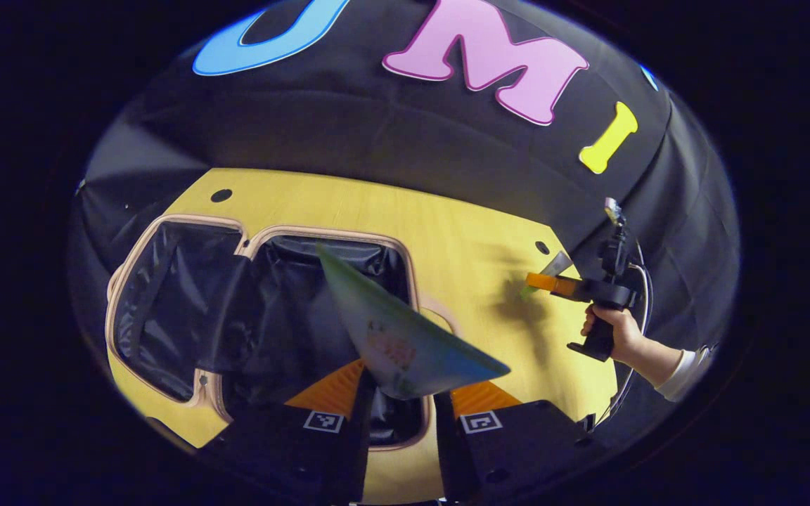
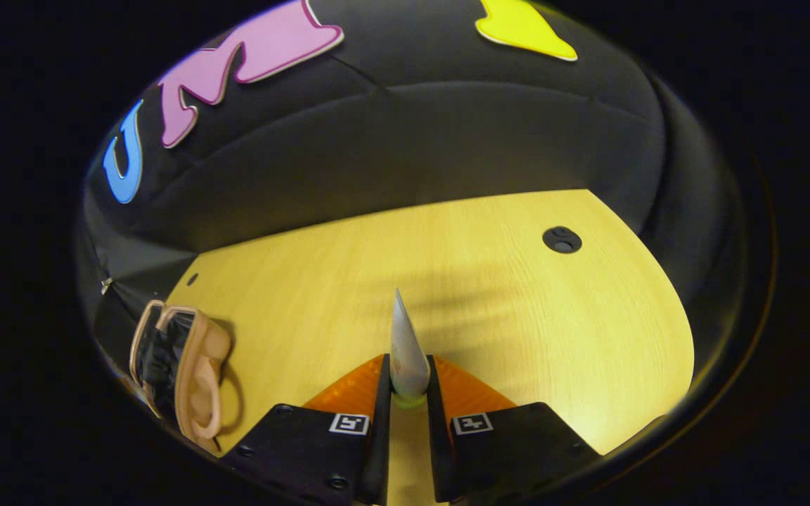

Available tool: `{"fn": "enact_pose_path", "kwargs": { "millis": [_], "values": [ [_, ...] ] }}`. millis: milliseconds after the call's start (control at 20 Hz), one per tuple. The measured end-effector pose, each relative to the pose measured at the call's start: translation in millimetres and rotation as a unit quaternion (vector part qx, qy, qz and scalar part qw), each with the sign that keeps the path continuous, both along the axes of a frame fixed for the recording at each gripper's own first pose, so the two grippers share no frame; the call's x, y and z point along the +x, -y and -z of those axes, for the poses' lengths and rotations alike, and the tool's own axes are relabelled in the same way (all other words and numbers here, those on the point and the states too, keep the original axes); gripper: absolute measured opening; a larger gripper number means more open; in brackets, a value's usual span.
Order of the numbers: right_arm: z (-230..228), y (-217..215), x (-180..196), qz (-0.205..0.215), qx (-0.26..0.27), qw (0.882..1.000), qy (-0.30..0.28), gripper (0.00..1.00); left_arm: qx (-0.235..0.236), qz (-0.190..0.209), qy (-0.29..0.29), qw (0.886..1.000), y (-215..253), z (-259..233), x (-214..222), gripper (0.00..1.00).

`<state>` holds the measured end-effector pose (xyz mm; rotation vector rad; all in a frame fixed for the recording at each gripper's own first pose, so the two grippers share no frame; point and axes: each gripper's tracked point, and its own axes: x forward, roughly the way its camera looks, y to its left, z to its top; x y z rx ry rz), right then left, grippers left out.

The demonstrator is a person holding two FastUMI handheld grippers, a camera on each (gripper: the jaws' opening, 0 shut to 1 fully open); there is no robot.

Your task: First open the suitcase, pack the skin care products into it, and then close the suitcase.

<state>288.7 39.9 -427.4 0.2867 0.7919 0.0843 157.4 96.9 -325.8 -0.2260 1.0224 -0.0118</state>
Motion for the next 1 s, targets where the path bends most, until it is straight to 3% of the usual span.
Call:
{"fn": "enact_pose_path", "kwargs": {
  "millis": [50, 250, 400, 450, 500, 600, 650, 750, 900, 950, 1000],
  "values": [
    [-14, -10, -4, -0.013, 0.006, 1.0, 0.009, 0.28, 0.009, 0.001, -0.011, 1.0, -12, 5, -2, 0.48],
    [-64, -63, -40, -0.071, 0.039, 0.997, 0.016, 0.28, 0.044, 0.008, -0.091, 0.995, -51, 26, -17, 0.46],
    [-92, -109, -64, -0.114, 0.049, 0.992, 0.022, 0.28, 0.055, -0.006, -0.178, 0.982, -73, 58, -34, 0.45],
    [-97, -124, -71, -0.127, 0.05, 0.99, 0.022, 0.28, 0.065, -0.011, -0.201, 0.977, -82, 66, -39, 0.49],
    [-99, -142, -80, -0.143, 0.05, 0.988, 0.017, 0.28, 0.068, -0.016, -0.217, 0.974, -89, 75, -43, 0.46],
    [-105, -179, -91, -0.166, 0.061, 0.984, 0.008, 0.28, 0.072, -0.034, -0.239, 0.968, -99, 92, -47, 0.48],
    [-108, -197, -98, -0.175, 0.074, 0.982, 0.0, 0.28, 0.083, -0.038, -0.242, 0.966, -105, 95, -49, 0.43],
    [-103, -235, -112, -0.19, 0.089, 0.977, -0.027, 0.28, 0.103, -0.041, -0.228, 0.967, -111, 97, -52, 0.49],
    [-80, -285, -134, -0.227, 0.09, 0.968, -0.057, 0.28, 0.088, -0.048, -0.206, 0.973, -103, 89, -57, 0.59],
    [-71, -301, -140, -0.236, 0.088, 0.965, -0.069, 0.28, 0.088, -0.051, -0.192, 0.976, -101, 79, -54, 0.84],
    [-65, -315, -146, -0.241, 0.087, 0.963, -0.087, 0.28, 0.095, -0.052, -0.173, 0.979, -105, 67, -53, 0.92]
  ]
}}
